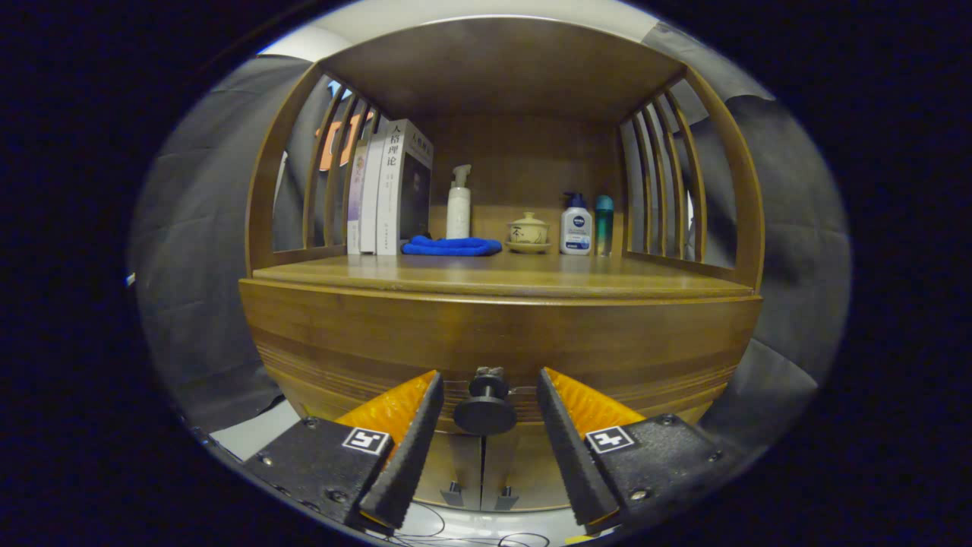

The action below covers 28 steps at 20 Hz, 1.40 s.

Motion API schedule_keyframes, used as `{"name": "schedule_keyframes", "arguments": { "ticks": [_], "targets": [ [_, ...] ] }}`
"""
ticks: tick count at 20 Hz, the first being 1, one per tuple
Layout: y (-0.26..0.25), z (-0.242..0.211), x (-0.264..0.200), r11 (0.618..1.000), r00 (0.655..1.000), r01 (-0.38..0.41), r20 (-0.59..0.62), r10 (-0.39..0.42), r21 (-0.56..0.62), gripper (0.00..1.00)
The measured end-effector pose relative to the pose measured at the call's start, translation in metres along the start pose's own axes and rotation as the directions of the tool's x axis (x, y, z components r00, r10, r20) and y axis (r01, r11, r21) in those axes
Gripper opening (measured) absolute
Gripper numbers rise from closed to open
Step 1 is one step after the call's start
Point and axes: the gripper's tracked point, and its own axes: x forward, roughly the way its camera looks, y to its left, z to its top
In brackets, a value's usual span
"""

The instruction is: Pull open the drawer, take out the items inside it, and place them on the countertop above the cabinet.

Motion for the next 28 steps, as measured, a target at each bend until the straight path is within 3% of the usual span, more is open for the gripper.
{"name": "schedule_keyframes", "arguments": {
  "ticks": [1, 8, 21, 28],
  "targets": [
    [0.0, -0.002, 0.002, 1.0, 1.0, -0.002, -0.003, 0.002, 0.006, 0.73],
    [0.002, -0.014, 0.011, 1.0, 1.0, 0.011, -0.016, -0.011, -0.003, 0.51],
    [0.003, -0.019, 0.011, 0.999, 0.999, 0.034, -0.043, -0.033, 0.026, 0.4],
    [0.004, -0.029, -0.026, 1.0, 0.998, 0.027, -0.048, -0.027, -0.002, 0.39]
  ]
}}
